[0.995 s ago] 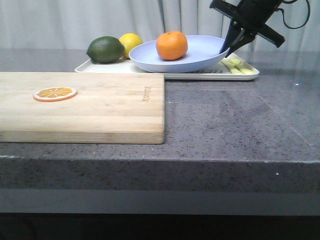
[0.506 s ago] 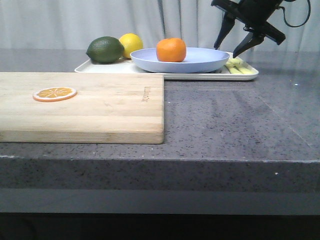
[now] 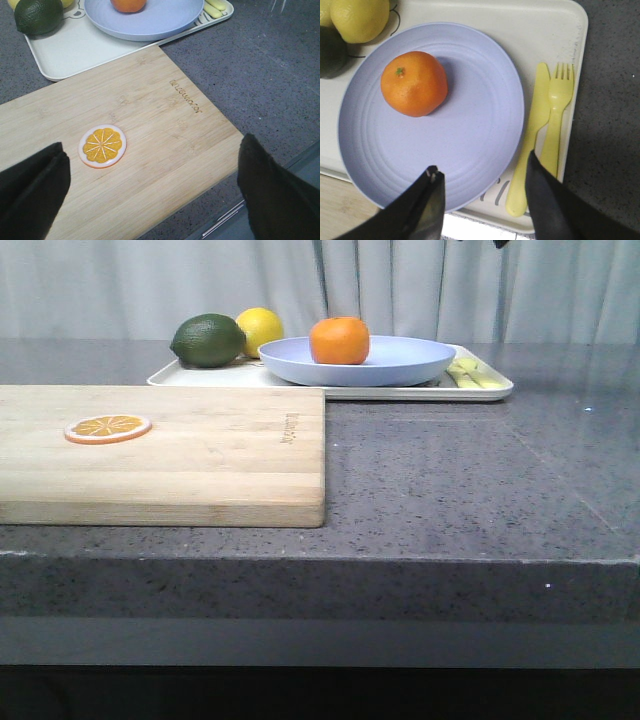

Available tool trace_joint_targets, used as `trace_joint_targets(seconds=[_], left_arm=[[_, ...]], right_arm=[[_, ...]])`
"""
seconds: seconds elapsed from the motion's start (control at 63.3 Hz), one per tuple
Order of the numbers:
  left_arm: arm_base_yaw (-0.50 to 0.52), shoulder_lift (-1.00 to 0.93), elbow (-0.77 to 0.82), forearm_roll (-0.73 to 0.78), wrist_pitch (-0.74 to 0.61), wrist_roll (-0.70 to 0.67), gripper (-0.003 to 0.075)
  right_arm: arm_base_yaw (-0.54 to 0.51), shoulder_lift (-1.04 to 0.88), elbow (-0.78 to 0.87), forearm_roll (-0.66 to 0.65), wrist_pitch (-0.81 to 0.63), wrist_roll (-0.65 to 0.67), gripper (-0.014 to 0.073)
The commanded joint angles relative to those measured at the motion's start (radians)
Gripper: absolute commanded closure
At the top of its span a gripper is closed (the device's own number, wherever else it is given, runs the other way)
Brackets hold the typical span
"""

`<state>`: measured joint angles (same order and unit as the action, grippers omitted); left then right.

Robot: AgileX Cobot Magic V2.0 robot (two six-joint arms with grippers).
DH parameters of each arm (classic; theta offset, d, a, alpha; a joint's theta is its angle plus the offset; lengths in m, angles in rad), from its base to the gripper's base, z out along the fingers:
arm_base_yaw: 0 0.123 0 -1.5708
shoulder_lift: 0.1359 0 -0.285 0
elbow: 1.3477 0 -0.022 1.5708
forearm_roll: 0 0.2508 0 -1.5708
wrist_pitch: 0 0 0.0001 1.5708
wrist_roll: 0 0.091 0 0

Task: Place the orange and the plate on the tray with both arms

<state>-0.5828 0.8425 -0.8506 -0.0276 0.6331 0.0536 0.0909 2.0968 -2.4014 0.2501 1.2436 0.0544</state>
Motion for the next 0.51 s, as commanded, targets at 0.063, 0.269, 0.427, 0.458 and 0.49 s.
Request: trace_joint_targets(seconds=[0.063,0.269,0.427,0.458,0.49], left_arm=[[0.003,-0.003,-0.029,-0.01,-0.054,-0.011,0.0062],[0.003,-0.003,-0.029,-0.01,-0.046,-0.011,0.0062],[0.003,-0.003,-0.029,-0.01,-0.046,-0.011,0.0062],[0.003,-0.003,-0.029,-0.01,-0.046,-0.011,0.0062],[0.003,-0.003,-0.029,-0.01,-0.046,-0.011,0.0062]], right_arm=[[0.0,-0.163,0.058,-0.024,-0.063,-0.047,0.0197],[0.0,-0.368,0.357,-0.024,-0.219,-0.107,0.0197],[0.0,-0.575,0.641,-0.024,-0.351,-0.153,0.0197],[0.0,-0.613,0.69,-0.024,-0.369,-0.161,0.0197],[0.0,-0.662,0.737,-0.024,-0.387,-0.169,0.0197]])
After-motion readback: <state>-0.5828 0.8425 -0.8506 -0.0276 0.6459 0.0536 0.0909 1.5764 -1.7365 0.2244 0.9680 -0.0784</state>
